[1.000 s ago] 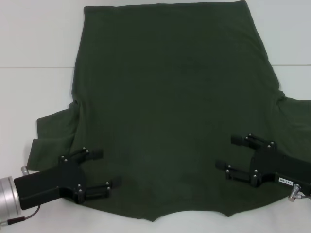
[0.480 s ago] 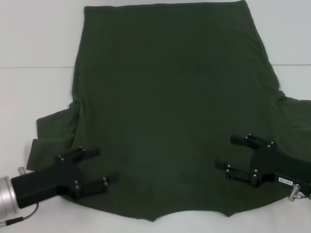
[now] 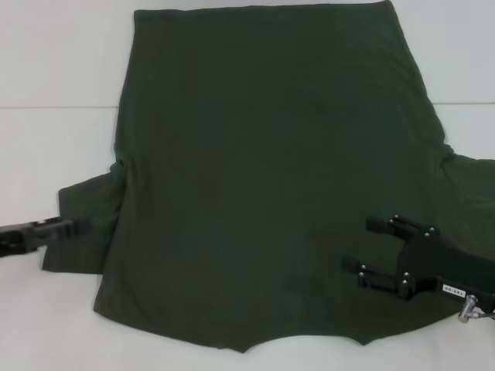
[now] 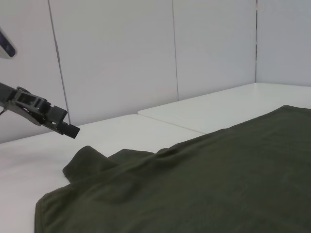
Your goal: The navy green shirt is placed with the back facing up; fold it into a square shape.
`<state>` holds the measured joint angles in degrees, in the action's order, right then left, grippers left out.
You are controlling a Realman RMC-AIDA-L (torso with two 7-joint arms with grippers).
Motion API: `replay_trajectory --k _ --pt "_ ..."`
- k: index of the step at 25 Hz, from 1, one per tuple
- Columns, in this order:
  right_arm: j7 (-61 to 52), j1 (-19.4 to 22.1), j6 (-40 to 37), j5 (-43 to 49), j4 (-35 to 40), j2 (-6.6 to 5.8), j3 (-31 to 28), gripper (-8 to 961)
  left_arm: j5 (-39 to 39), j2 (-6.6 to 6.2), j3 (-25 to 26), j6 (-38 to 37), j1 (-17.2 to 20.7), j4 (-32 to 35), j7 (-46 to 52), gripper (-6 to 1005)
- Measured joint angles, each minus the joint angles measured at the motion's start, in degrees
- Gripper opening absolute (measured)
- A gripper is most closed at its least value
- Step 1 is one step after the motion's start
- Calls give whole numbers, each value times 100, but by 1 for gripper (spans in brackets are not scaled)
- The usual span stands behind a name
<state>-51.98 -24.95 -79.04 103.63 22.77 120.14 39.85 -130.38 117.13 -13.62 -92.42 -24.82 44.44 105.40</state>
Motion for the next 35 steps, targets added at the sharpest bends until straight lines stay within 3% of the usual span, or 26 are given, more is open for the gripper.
replay_trajectory --k 3,11,35 --pt "-8 -1 -5 11 -3 2 5 866 -534 -98 69 453 -166 136 531 937" --pt "-13 -17 -8 3 -61 1 5 866 -745 -111 -38 1472 -275 -162 853 936" --pt "-75 -66 -24 5 -62 0 14 867 -760 -75 -308 1876 -375 -534 830 863"
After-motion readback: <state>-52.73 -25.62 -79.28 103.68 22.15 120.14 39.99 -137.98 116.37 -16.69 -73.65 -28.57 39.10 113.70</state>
